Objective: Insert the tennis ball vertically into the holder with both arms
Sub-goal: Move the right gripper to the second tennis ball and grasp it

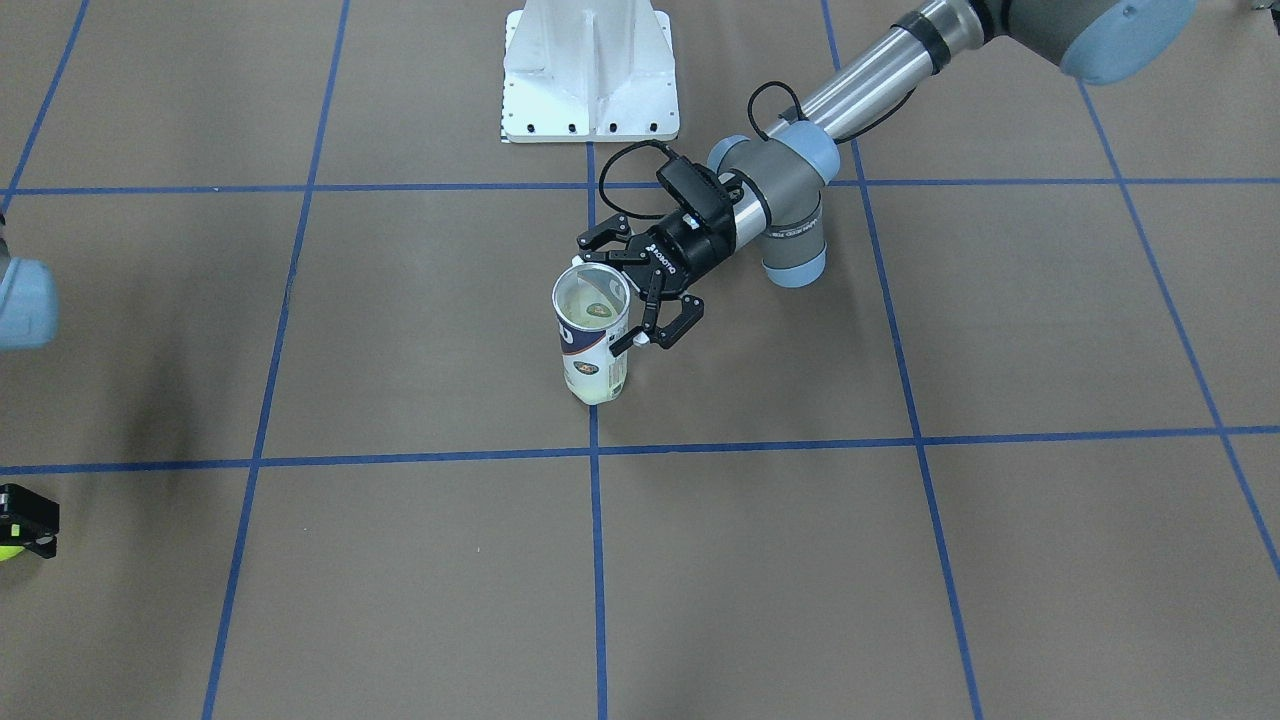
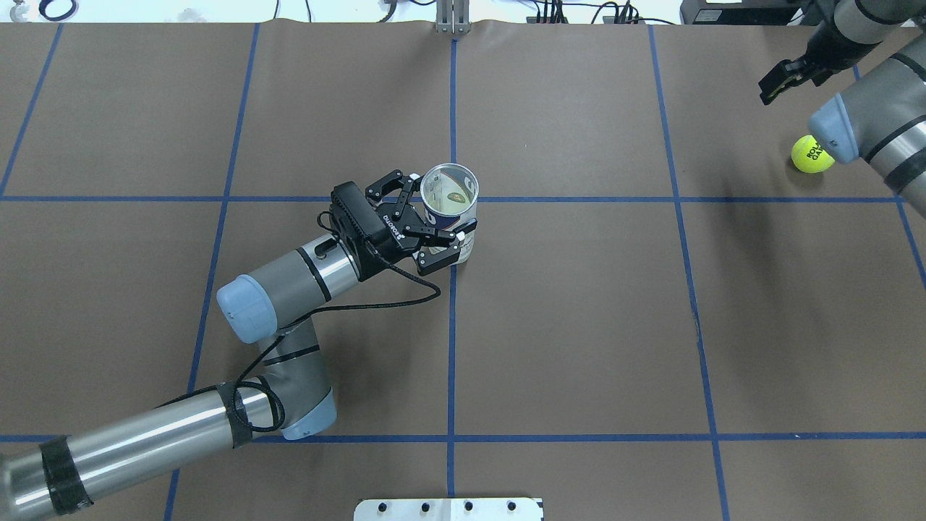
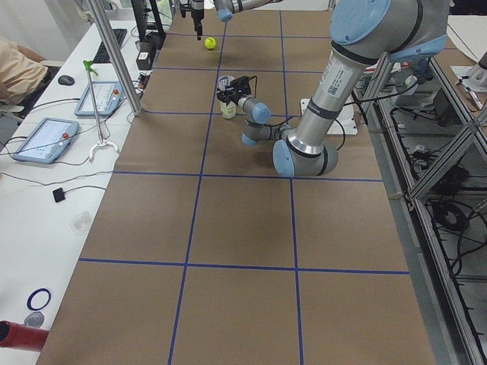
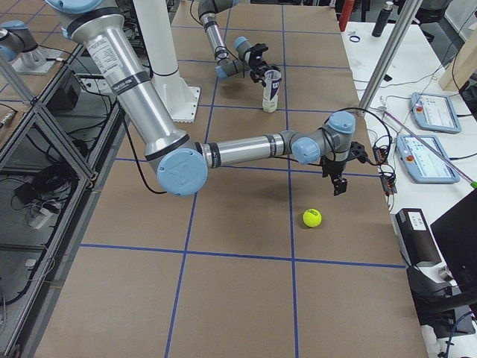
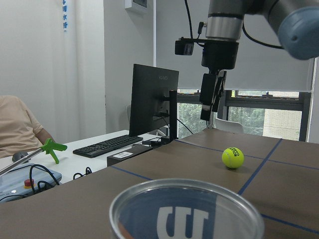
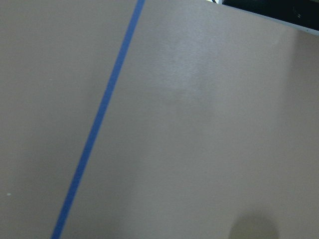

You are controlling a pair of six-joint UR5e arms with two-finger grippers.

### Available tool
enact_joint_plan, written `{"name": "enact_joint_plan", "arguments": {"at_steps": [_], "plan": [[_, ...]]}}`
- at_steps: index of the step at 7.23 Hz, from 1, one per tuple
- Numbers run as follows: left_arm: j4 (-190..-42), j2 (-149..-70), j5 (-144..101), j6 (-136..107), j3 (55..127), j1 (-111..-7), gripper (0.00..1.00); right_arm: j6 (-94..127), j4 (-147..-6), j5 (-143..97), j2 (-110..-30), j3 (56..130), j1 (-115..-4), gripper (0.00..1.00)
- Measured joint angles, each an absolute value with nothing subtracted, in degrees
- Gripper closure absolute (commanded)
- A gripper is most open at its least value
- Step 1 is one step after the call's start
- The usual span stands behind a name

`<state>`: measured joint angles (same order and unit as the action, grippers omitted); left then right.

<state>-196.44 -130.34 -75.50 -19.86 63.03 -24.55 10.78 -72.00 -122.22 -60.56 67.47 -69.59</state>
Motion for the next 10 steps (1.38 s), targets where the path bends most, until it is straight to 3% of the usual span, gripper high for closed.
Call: {"name": "enact_joint_plan", "arguments": {"at_steps": [3,7,8,9,10], "plan": [[-196.4,-130.3,-75.5,-19.9,63.2,-24.6,0.01,5.8,-70.6,-121.1,-61.8,62.8,-69.4,0.01],[-196.4,-130.3,-75.5,-19.9,63.3,-24.5,0.01,5.6,-70.7,-117.2,-64.6,62.4,-65.7,0.01],[-196.4,-130.3,-75.5,-19.9,63.2,-24.4,0.01,5.5,-70.7,-115.9,-65.1,62.4,-65.0,0.23],[-196.4,-130.3,-75.5,-19.9,63.2,-24.4,0.01,5.1,-70.7,-114.8,-65.5,62.5,-64.6,0.71],[-196.4,-130.3,-75.5,-19.9,63.1,-24.4,0.01,4.6,-70.7,-114.5,-65.7,62.6,-64.6,1.0]]}}
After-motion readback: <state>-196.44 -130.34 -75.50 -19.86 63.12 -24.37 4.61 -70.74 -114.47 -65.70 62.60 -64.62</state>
